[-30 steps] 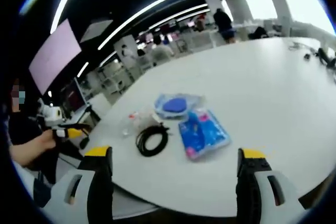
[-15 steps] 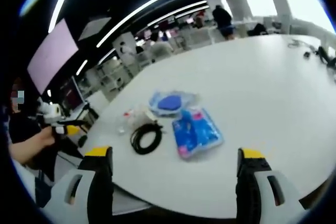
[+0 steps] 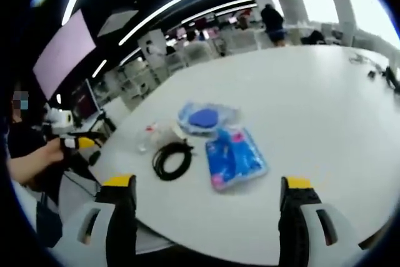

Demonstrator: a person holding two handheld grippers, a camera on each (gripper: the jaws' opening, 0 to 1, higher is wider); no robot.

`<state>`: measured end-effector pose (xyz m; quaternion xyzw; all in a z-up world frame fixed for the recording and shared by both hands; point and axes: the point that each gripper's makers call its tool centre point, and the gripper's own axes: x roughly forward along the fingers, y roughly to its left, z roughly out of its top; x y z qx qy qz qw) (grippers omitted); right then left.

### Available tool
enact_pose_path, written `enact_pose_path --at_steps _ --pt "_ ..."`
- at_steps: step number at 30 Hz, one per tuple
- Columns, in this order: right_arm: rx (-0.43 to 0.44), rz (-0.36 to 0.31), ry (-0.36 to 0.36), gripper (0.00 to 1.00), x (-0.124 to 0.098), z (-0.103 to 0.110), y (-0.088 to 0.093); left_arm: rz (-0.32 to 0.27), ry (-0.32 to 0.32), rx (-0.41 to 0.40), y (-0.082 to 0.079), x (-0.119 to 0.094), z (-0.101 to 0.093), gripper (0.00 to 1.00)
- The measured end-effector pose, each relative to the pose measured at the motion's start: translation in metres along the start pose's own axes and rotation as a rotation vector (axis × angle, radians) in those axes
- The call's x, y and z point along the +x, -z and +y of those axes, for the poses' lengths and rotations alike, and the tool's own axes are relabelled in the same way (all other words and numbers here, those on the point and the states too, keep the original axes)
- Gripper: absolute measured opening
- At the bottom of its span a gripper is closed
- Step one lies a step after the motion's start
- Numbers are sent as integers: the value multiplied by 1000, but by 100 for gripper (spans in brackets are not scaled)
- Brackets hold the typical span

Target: Arrange the tabletop items into an orderly group along one side of the table until the central work area is clear of visible clutter.

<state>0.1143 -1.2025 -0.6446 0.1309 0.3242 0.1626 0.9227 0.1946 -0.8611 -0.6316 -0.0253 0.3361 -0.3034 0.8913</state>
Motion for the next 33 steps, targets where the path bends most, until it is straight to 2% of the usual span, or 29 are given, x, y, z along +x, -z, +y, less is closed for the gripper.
enact_pose_path --at_steps 9,14,19,26,30,33 --pt "-9 40 12 92 2 0 14 0 -2 2 0 -2 11 86" --pt "0 35 15 92 6 -2 8 8 -2 -12 4 -2 15 86" --pt "-1 25 19 92 10 -4 2 2 7 -18 0 -1 17 86" --pt "-7 46 19 92 10 -4 7 43 10 26 2 0 18 85" --pt "4 55 18 92 13 -4 11 17 19 10 -3 1 18 86" --pt "2 63 14 92 17 -2 12 33 12 18 0 3 21 85"
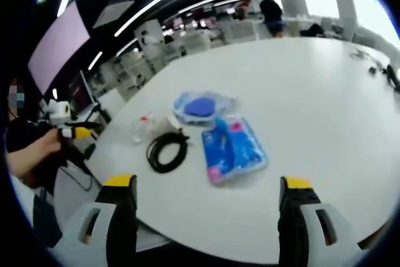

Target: Arrange the tabletop items into an orderly group along one side of the table until the central work area is clear of visible clutter.

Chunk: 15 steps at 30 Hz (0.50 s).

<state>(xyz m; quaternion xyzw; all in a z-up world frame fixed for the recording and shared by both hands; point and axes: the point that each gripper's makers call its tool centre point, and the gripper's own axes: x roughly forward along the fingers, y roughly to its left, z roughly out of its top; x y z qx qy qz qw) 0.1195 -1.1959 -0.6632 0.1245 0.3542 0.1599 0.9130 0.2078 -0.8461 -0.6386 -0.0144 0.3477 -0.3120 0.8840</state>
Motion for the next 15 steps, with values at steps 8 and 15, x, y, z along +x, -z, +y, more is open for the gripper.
enact_pose_path --at_steps 8,15 --pt "-1 -6 -3 92 3 -2 -8 24 3 -1 7 5 2 85" --pt "12 -10 1 92 5 -5 -10 46 4 11 10 11 5 85"
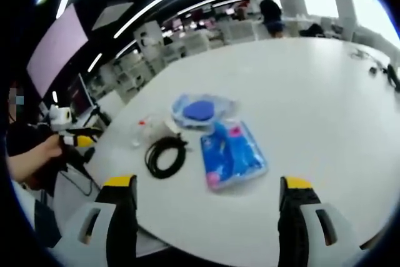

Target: Arrange the tabletop items into an orderly group along one side of the table until the central work area is clear of visible clutter.

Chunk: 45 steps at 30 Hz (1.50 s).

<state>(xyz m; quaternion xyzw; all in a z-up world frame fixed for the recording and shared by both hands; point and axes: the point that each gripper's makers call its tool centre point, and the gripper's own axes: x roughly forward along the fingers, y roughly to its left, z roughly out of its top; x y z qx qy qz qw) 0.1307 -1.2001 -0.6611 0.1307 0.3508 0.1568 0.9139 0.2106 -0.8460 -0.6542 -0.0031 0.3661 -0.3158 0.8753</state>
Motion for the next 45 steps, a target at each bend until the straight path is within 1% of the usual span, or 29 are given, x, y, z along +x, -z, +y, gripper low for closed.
enact_pose_path --at_steps 12,15,18,27,29,32,34,37,40,45 --pt "-13 6 -18 92 10 4 -4 26 12 20 0 8 3 85" --pt "-10 -10 -27 92 13 8 -8 26 18 19 -1 11 3 85" --pt "-11 -19 -34 92 16 11 -11 40 17 37 -1 15 4 84" --pt "-38 1 -69 90 30 25 -12 57 31 48 -2 25 5 84" --pt "-41 2 -72 90 32 25 -12 58 35 48 -2 26 4 84" --pt "-30 -5 -80 88 36 28 -14 60 40 49 -3 28 3 84" --pt "6 -30 -94 87 37 33 -18 60 45 48 -3 29 4 84" --pt "-5 -31 -94 87 43 36 -21 66 43 49 -2 30 6 83" --pt "-6 -29 -115 86 49 46 -22 69 42 43 -1 30 8 83" --pt "6 -46 -135 86 53 54 -29 74 39 42 0 31 11 83"
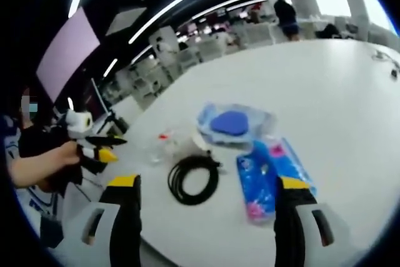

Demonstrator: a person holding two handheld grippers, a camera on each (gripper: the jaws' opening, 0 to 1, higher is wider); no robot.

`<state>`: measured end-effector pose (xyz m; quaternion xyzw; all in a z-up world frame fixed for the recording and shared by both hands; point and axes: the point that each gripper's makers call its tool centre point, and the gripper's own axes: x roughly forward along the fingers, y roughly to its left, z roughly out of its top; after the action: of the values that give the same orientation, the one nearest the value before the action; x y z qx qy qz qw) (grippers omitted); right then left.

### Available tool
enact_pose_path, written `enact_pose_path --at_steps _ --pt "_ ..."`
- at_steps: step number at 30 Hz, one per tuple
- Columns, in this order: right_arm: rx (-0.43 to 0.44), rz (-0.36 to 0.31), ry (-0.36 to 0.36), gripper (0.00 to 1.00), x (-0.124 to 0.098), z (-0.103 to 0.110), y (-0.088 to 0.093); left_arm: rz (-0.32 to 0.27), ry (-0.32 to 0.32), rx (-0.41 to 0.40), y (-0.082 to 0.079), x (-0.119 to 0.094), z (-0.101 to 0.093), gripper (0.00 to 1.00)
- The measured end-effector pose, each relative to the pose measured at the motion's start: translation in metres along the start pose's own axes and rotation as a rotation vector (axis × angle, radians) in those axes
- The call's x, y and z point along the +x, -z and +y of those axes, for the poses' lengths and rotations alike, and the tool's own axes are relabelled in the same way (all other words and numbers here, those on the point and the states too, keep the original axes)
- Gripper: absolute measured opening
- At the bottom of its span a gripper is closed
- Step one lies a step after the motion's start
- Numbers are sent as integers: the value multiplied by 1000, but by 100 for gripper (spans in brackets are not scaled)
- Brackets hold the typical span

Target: Arrange the tabletop items into an orderly group along one side of the table until the central work area is clear of visible clutter.

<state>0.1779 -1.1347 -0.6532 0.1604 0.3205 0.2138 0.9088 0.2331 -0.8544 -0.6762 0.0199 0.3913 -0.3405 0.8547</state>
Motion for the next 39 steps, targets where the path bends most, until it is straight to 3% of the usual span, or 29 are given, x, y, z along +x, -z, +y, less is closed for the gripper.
enact_pose_path --at_steps 18,39 --pt "29 1 -37 84 18 23 -5 13 30 15 -8 22 1 83" --pt "28 27 -47 83 29 24 -3 30 54 6 -10 42 4 83"
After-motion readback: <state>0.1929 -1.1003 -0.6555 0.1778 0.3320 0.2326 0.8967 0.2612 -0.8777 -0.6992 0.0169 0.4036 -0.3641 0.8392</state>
